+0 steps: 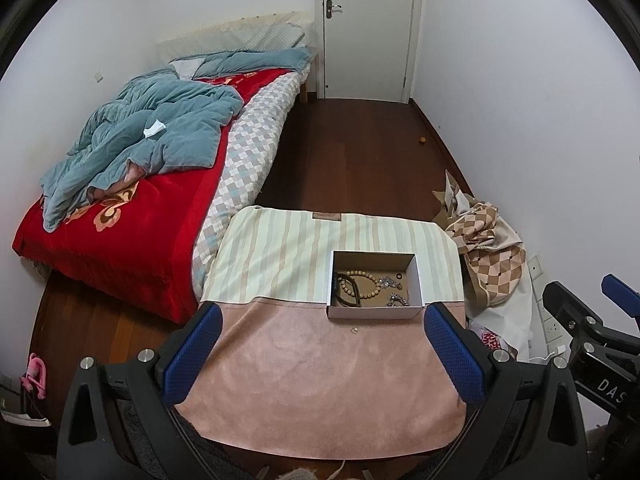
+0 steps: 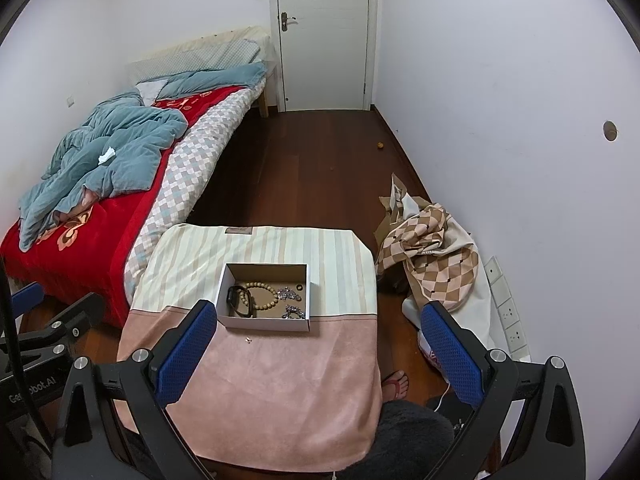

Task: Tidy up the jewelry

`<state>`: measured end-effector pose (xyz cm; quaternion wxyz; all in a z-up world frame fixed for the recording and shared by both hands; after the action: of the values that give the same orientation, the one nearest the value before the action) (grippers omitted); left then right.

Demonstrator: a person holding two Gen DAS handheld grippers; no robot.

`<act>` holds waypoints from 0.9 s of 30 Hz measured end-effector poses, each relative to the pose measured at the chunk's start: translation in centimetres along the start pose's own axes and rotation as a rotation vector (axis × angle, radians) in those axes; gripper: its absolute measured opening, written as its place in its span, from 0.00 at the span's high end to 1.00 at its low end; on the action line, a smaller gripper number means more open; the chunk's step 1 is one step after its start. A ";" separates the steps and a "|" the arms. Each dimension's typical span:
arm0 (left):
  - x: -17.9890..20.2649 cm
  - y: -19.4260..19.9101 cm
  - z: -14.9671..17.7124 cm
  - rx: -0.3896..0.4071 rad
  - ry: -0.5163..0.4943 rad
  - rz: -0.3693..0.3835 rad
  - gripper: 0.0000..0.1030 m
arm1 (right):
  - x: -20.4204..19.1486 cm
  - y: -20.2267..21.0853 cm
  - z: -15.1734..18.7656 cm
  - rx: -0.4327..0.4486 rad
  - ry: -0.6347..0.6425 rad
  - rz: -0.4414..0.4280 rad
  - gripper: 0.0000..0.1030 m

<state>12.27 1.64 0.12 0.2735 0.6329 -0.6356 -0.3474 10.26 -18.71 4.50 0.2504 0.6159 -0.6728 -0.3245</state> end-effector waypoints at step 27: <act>-0.3 0.0 0.0 0.000 0.005 0.004 0.00 | 0.0 0.3 -0.1 0.002 -0.001 0.004 0.00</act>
<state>12.26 1.90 0.12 0.2759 0.6326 -0.6360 -0.3452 10.14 -18.74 4.75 0.2500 0.6148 -0.6744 -0.3237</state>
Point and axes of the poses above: each gripper's, at about its wrist camera, not at the fingertips, and y roughly against the way its jaws point, x to its right, z to its underside, the point moved 8 cm from there along -y, roughly the way its jaws point, and after that the axes turned 9 degrees about -y, right-handed, at the moved point
